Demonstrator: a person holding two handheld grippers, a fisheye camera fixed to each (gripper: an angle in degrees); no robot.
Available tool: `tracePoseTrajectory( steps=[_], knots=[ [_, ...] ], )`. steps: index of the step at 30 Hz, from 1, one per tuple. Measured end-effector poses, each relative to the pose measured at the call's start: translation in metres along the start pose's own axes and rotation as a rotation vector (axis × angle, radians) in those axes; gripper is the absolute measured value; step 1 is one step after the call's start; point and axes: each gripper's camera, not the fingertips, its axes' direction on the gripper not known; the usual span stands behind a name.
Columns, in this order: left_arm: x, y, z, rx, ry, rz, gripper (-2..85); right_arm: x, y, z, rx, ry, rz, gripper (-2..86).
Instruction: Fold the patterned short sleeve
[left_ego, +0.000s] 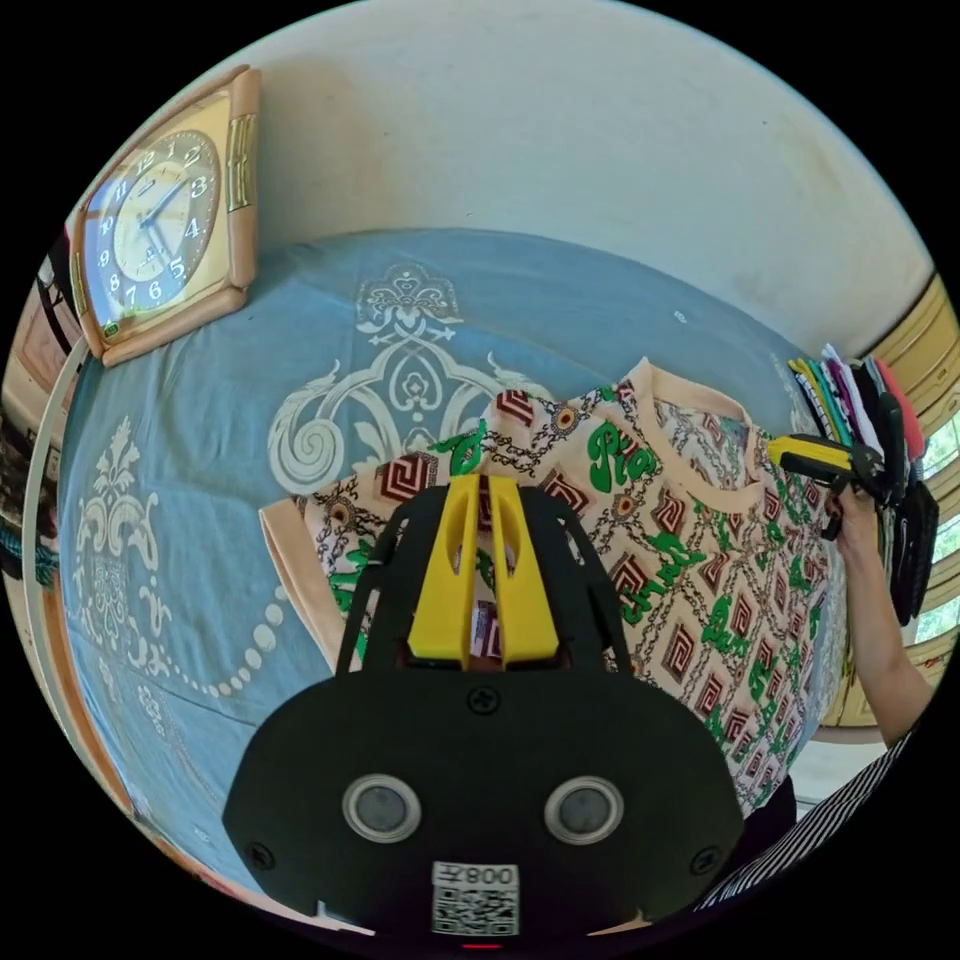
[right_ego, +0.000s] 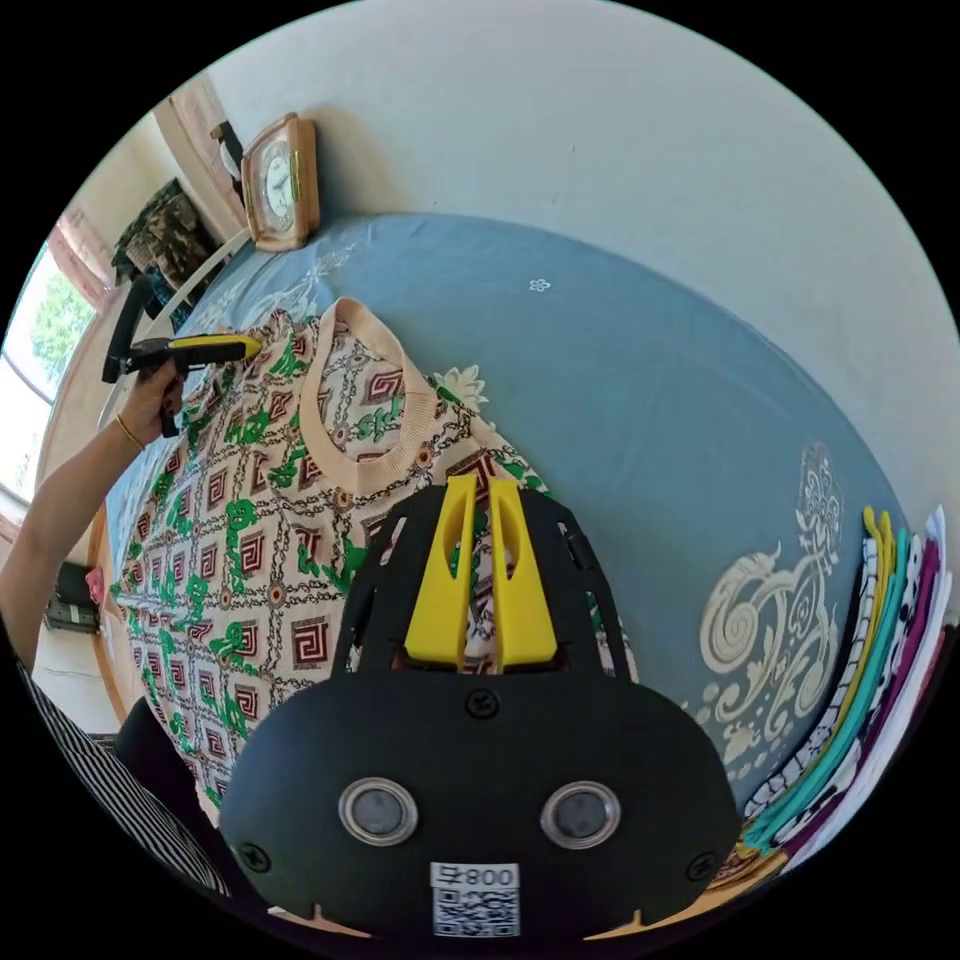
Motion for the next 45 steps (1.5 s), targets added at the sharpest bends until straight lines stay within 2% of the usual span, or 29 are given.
tracePoseTrajectory(
  steps=[3,6,10,12,14,17,22,28,32,33,37,40,43,45],
  knots=[
    [-0.015,-0.006,-0.015,0.025,-0.074,-0.084,1.0,0.007,-0.028,0.004,-0.002,0.007,0.016,0.3],
    [-0.023,-0.003,-0.032,0.076,-0.040,-0.116,0.7,0.013,-0.039,0.002,-0.006,-0.032,0.034,0.2],
    [-0.007,0.010,-0.049,0.123,0.043,-0.016,1.1,0.010,-0.026,-0.010,0.048,-0.050,0.043,0.2],
    [-0.002,0.011,-0.047,0.088,0.026,0.015,1.3,0.014,-0.018,-0.012,0.073,-0.071,0.064,0.2],
    [-0.002,0.011,-0.043,0.029,-0.025,0.021,1.2,0.022,-0.021,-0.002,0.021,-0.065,0.087,0.2],
    [-0.010,0.015,-0.065,0.087,-0.034,-0.015,1.5,0.041,-0.021,-0.007,0.025,-0.160,0.125,0.4],
    [-0.033,0.041,-0.105,0.161,0.014,-0.072,4.0,0.051,0.010,-0.043,0.096,-0.191,0.122,0.9],
    [-0.064,0.074,-0.107,0.052,0.028,-0.161,5.0,0.049,0.080,-0.066,0.134,-0.169,0.148,0.5],
    [-0.065,0.071,-0.129,0.076,-0.175,-0.167,1.8,0.057,0.088,-0.059,0.082,-0.145,0.167,0.3],
    [-0.067,0.070,-0.133,0.083,-0.179,-0.172,1.7,0.061,0.087,-0.060,0.082,-0.154,0.173,0.4],
    [-0.084,0.075,-0.144,0.080,-0.160,-0.238,2.2,0.066,0.090,-0.068,0.110,-0.166,0.195,0.9],
    [-0.084,0.091,-0.150,0.098,-0.056,-0.231,4.9,0.070,0.105,-0.081,0.139,-0.190,0.215,2.0],
    [-0.081,0.114,-0.150,0.083,0.063,-0.220,8.0,0.076,0.140,-0.105,0.166,-0.146,0.272,3.9],
    [-0.076,0.126,-0.148,0.075,0.063,-0.205,8.3,0.083,0.181,-0.126,0.197,-0.125,0.352,5.2]
  ],
)
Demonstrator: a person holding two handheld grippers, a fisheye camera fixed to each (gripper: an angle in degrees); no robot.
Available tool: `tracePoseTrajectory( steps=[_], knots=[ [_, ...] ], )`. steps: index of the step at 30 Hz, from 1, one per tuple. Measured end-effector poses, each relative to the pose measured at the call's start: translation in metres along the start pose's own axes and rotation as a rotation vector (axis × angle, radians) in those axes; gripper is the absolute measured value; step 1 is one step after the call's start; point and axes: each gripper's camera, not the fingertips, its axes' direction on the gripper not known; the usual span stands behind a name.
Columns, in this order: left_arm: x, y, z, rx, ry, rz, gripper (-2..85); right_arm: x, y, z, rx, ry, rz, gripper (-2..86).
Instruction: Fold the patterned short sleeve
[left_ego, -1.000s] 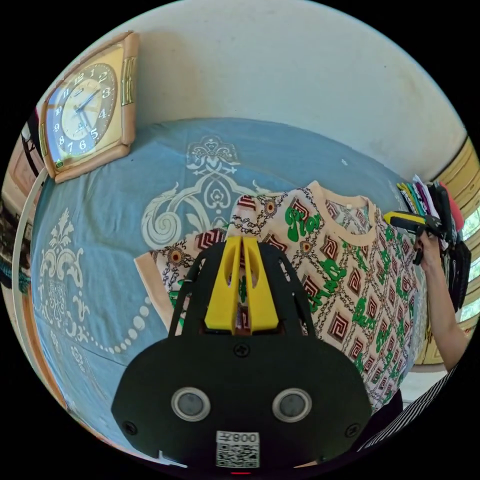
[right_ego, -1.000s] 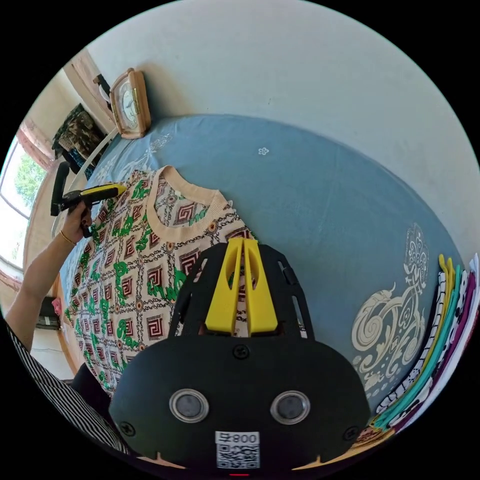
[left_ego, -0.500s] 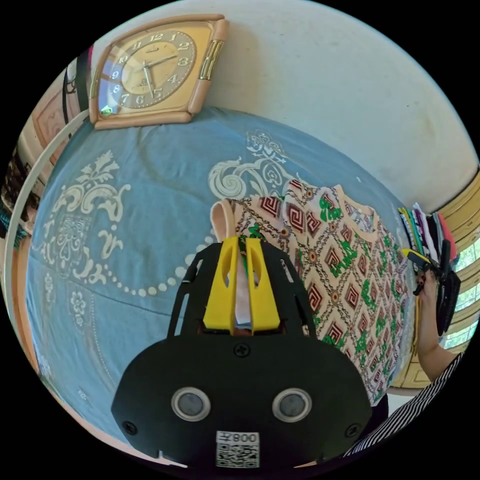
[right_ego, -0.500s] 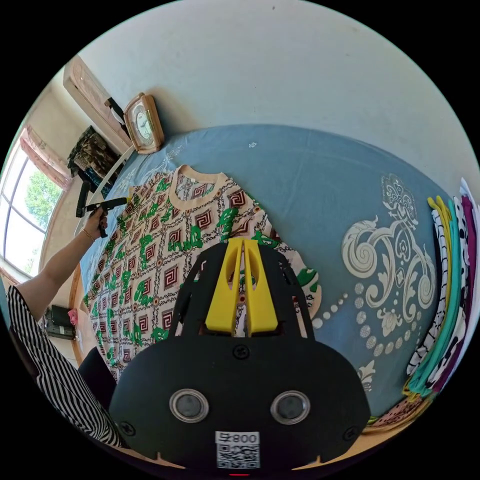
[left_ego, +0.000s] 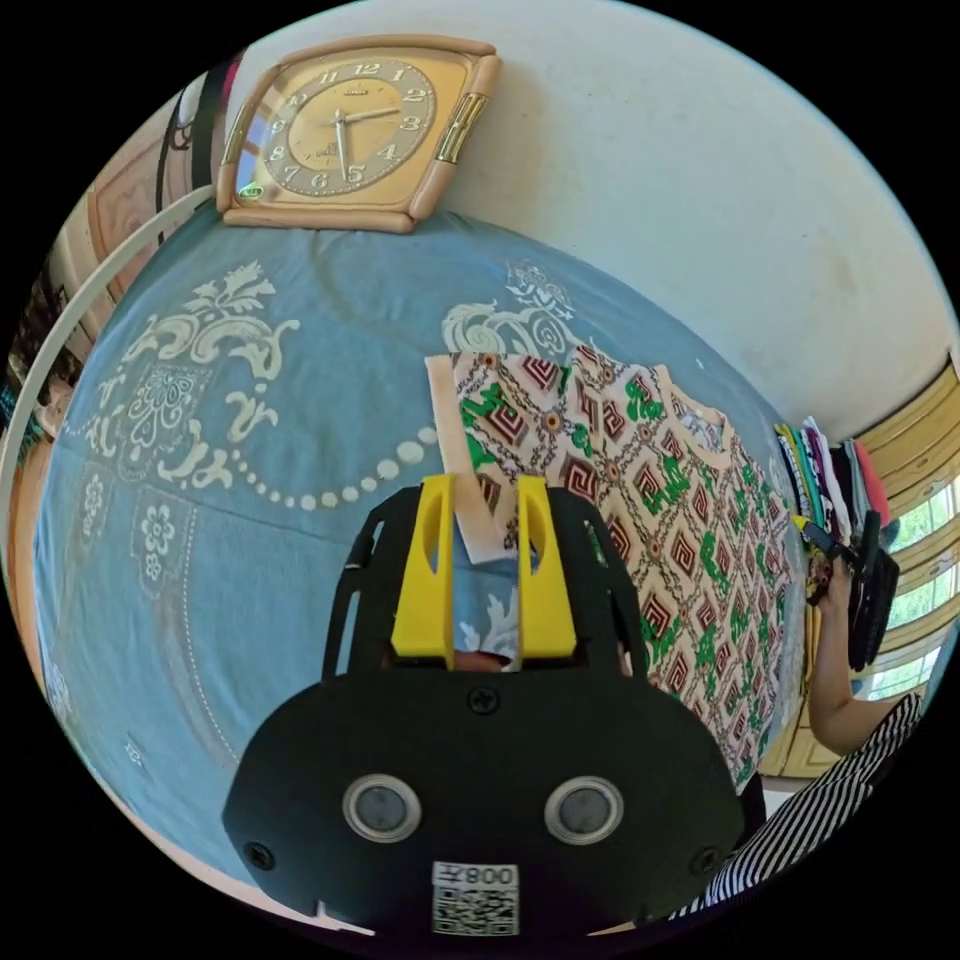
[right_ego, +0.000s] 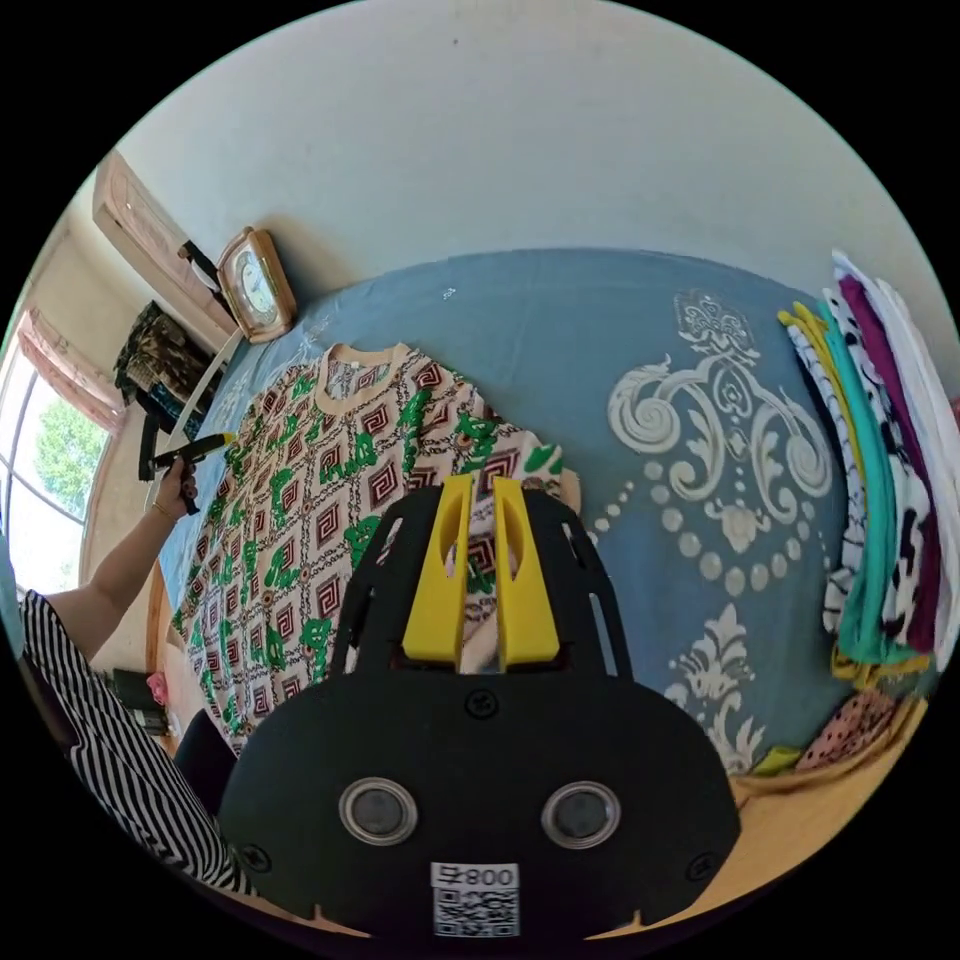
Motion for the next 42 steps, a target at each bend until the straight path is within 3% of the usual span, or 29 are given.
tracePoseTrajectory(
  steps=[4,6,19,24,29,34,39,42],
  knots=[
    [0.005,0.010,-0.005,0.013,-0.061,0.025,5.3,0.019,0.049,-0.022,-0.007,0.036,0.122,7.2],
    [0.008,0.008,-0.007,-0.002,-0.089,0.043,4.2,0.022,0.072,-0.018,-0.021,-0.040,0.176,8.4],
    [-0.003,0.011,-0.023,0.028,-0.192,0.016,4.8,-0.008,0.092,-0.044,-0.053,0.031,0.113,1.8],
    [-0.014,-0.006,-0.022,0.077,-0.131,-0.025,6.5,0.011,0.060,-0.075,0.097,0.044,0.115,5.2],
    [-0.015,-0.053,0.002,0.073,-0.080,-0.038,7.1,0.011,-0.013,-0.046,0.012,0.058,0.012,7.8],
    [-0.004,-0.081,0.045,-0.041,-0.136,-0.004,6.4,-0.020,-0.031,-0.002,-0.151,0.190,-0.102,7.0],
    [0.004,-0.084,0.056,-0.041,-0.249,0.040,2.6,-0.022,-0.021,-0.017,-0.124,0.169,-0.079,3.5],
    [-0.003,-0.082,0.044,0.057,-0.256,0.009,2.0,-0.016,-0.017,-0.045,-0.040,0.145,-0.038,2.7]
  ],
)
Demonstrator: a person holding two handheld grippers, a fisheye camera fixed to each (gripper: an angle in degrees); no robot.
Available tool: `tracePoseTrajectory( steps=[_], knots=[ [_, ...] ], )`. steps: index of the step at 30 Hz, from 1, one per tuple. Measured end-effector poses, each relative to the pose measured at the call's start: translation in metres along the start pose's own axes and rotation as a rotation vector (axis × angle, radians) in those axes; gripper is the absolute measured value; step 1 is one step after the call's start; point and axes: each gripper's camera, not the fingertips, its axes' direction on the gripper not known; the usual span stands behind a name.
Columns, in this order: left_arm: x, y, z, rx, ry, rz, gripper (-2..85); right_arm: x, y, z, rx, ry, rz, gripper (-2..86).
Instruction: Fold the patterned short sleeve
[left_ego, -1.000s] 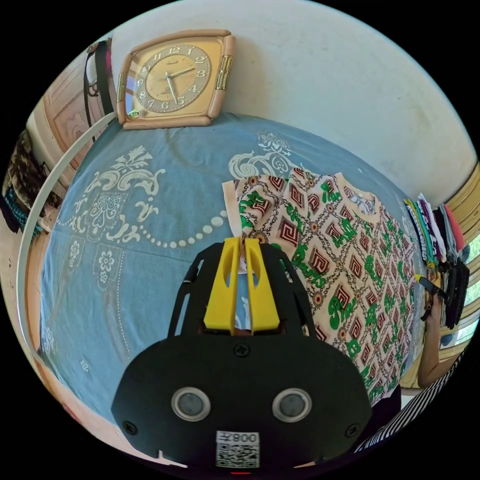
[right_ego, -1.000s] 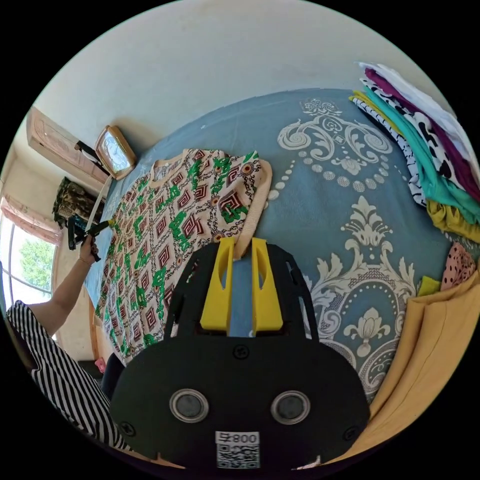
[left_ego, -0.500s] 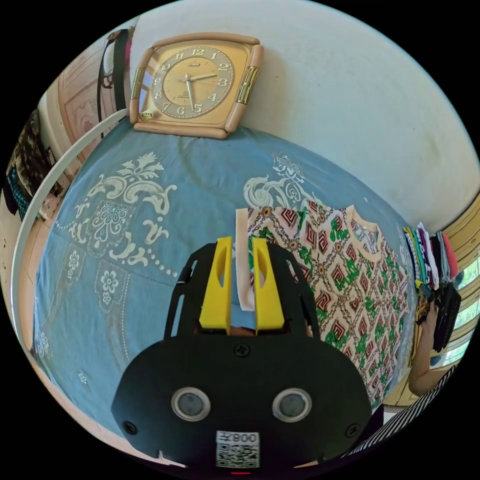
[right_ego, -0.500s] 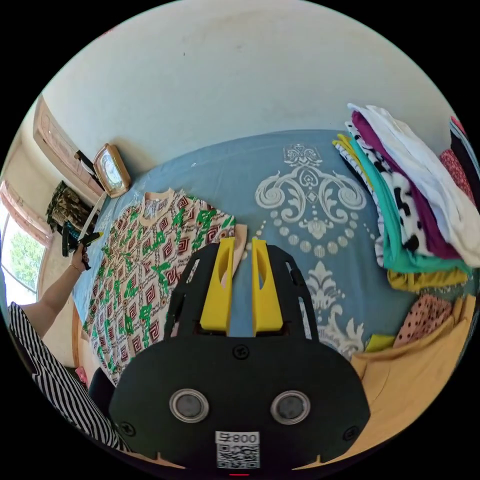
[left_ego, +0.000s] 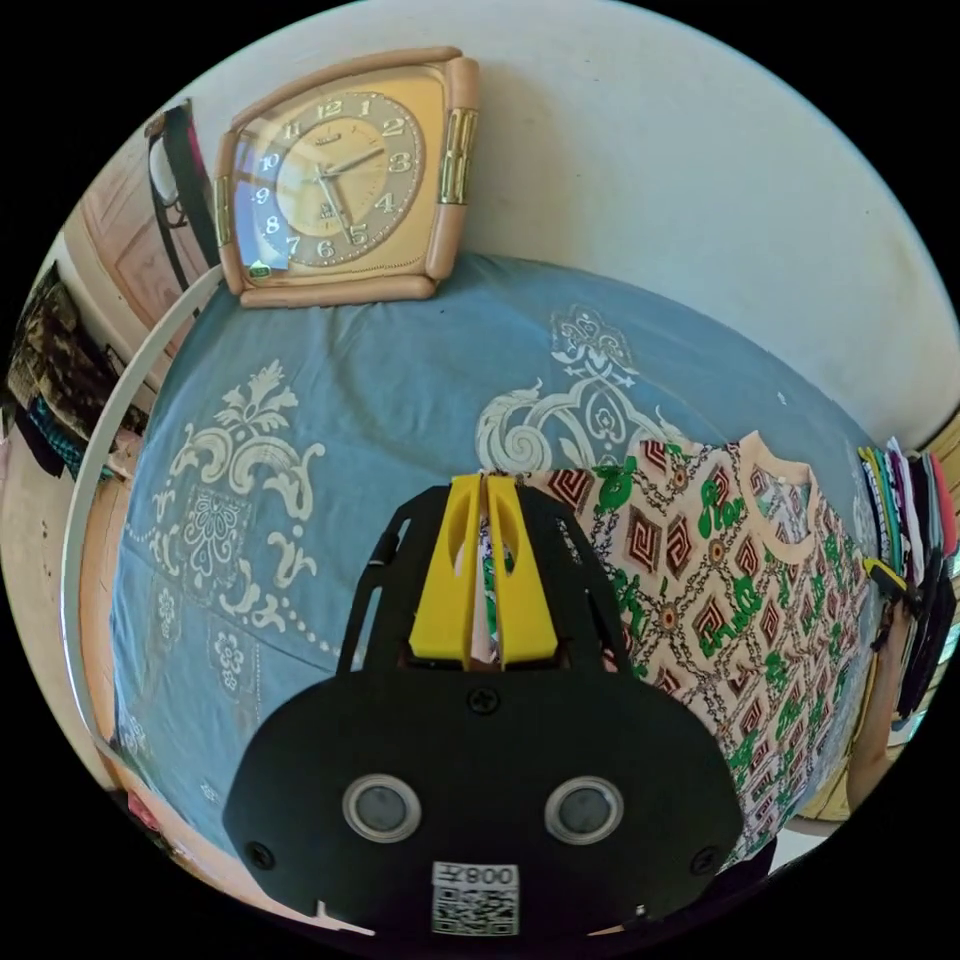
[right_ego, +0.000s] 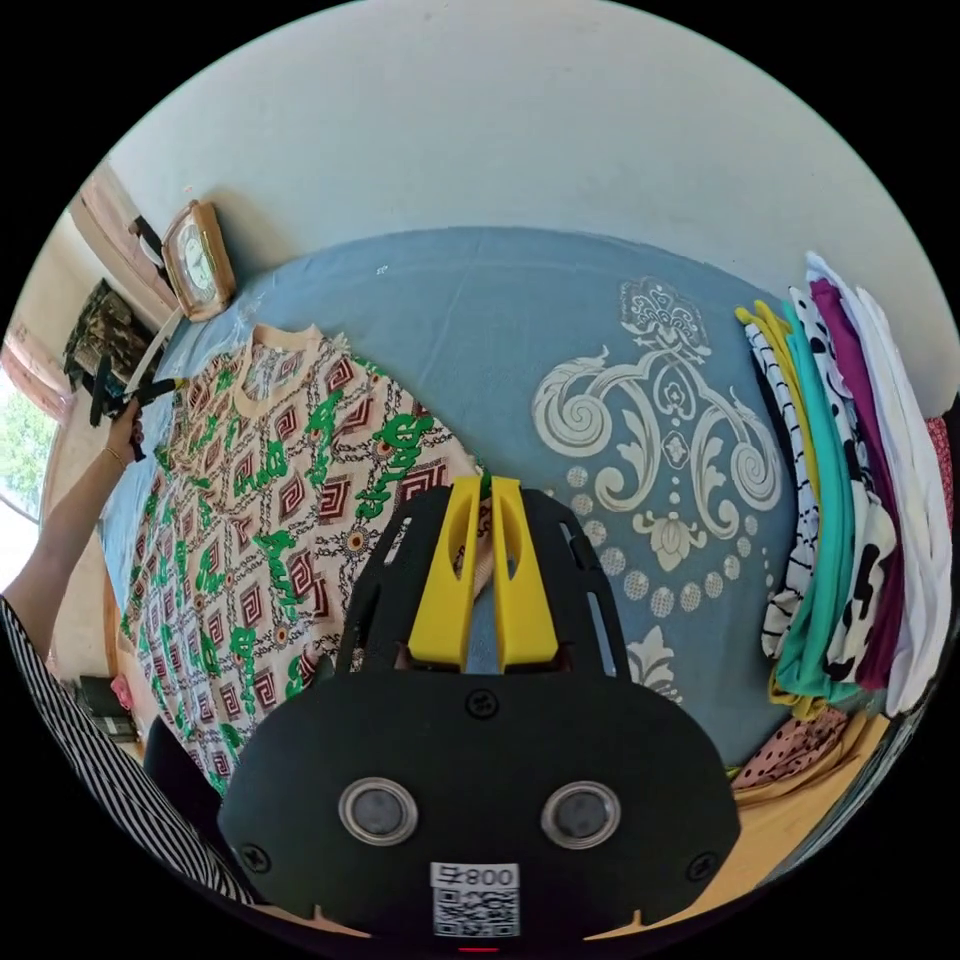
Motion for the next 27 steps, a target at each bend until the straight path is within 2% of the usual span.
tracePoseTrajectory(
  steps=[2,5,10,14,18,23,27],
  knots=[
    [-0.009,0.001,0.006,0.000,0.013,-0.025,2.0,0.005,0.002,-0.007,0.018,-0.008,0.016,2.6],
    [-0.012,0.005,0.029,-0.058,0.008,-0.045,2.7,0.010,0.003,0.014,-0.075,-0.017,0.033,3.0],
    [-0.021,0.018,0.035,0.015,0.077,-0.099,6.0,0.030,0.018,-0.017,0.015,-0.086,0.120,5.6],
    [-0.026,0.055,0.035,0.079,0.187,-0.113,7.9,0.039,0.067,-0.060,0.135,-0.169,0.189,6.4],
    [-0.025,0.092,0.057,0.007,0.236,-0.117,8.1,0.019,0.131,-0.068,0.107,-0.208,0.235,7.1],
    [-0.019,0.103,0.080,-0.023,0.203,-0.093,5.0,0.007,0.169,-0.062,0.074,-0.225,0.271,7.3],
    [-0.013,0.104,0.095,-0.047,0.150,-0.052,4.6,0.011,0.169,-0.071,0.061,-0.192,0.275,4.1]
  ],
)
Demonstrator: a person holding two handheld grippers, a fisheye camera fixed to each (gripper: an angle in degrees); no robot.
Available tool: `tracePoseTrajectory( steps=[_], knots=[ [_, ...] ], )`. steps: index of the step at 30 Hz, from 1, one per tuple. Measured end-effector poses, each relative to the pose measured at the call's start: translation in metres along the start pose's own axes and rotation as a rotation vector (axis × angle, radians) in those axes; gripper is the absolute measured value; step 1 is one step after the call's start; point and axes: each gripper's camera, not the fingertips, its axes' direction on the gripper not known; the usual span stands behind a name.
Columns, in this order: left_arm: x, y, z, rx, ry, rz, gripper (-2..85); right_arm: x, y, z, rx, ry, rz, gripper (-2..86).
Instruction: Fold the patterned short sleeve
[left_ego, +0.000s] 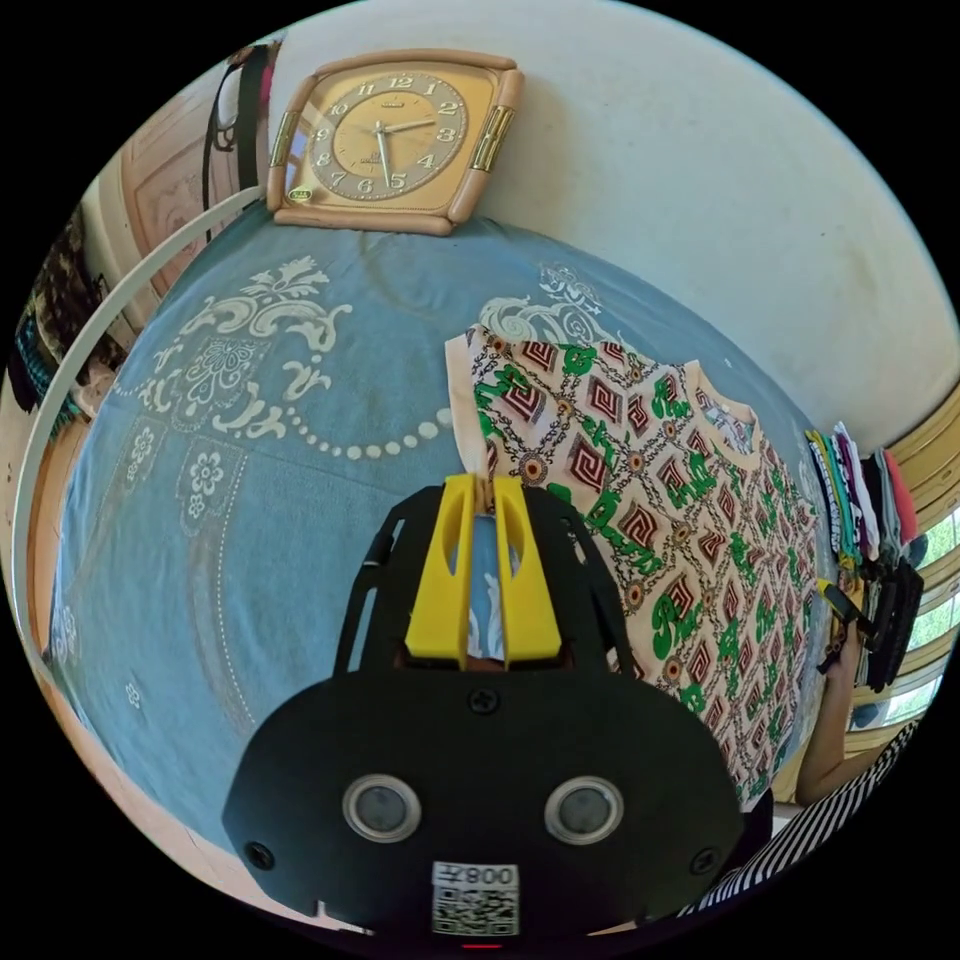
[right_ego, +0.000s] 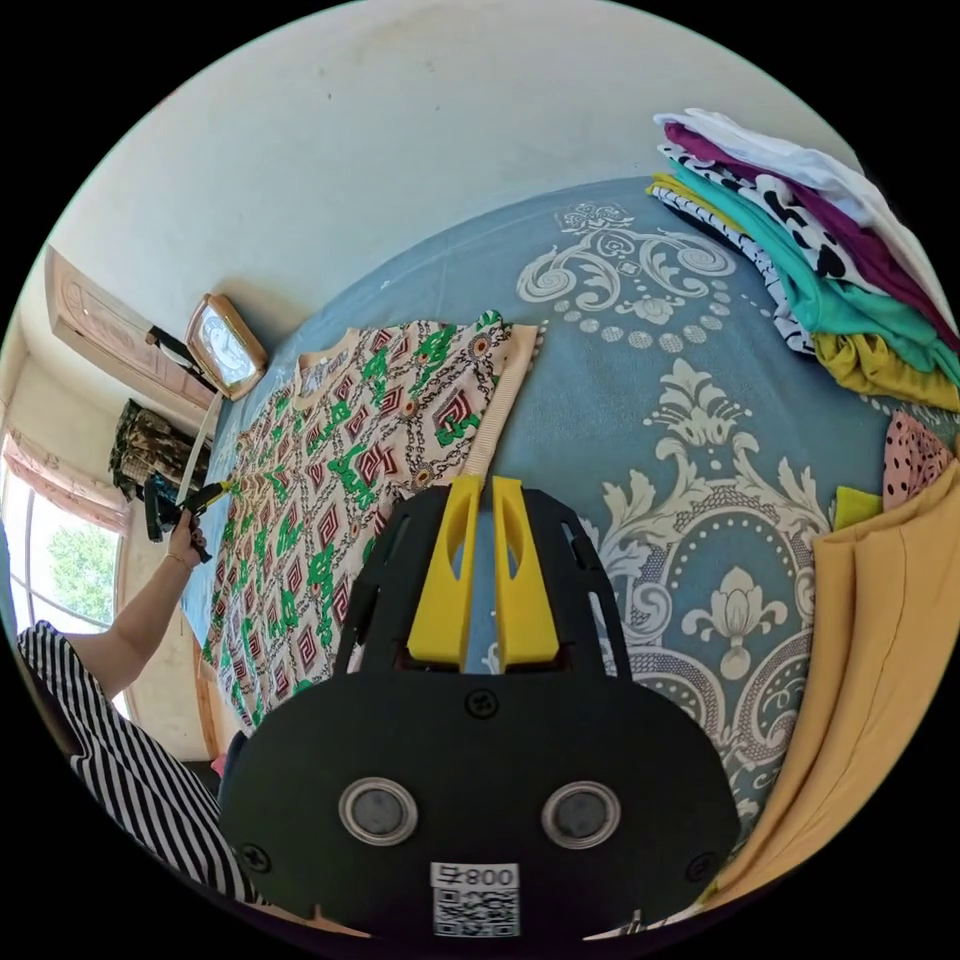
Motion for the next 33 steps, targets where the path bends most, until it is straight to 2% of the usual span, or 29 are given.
tracePoseTrajectory(
  steps=[9,13,18,23,26,30,33],
  knots=[
    [0.012,0.001,0.027,0.121,0.038,-0.055,7.0,0.000,0.041,-0.028,0.131,-0.040,0.094,7.3],
    [0.045,0.001,0.046,0.188,0.151,-0.003,6.6,0.001,0.052,-0.028,0.157,-0.046,0.114,8.1],
    [0.149,-0.014,0.097,0.139,0.422,0.318,6.4,-0.004,0.059,-0.021,0.138,-0.029,0.097,7.8],
    [0.319,-0.024,0.175,-0.017,0.609,0.759,6.5,-0.009,0.061,-0.021,0.129,-0.019,0.077,7.5],
    [0.402,-0.017,0.212,-0.074,0.585,0.946,7.0,-0.007,0.066,-0.028,0.146,-0.020,0.080,7.5],
    [0.473,-0.006,0.251,-0.138,0.536,1.084,7.9,-0.002,0.069,-0.026,0.133,-0.014,0.087,7.6],
    [0.515,0.008,0.280,-0.179,0.415,1.200,8.8,-0.001,0.071,-0.027,0.128,-0.016,0.089,7.5]
  ],
)
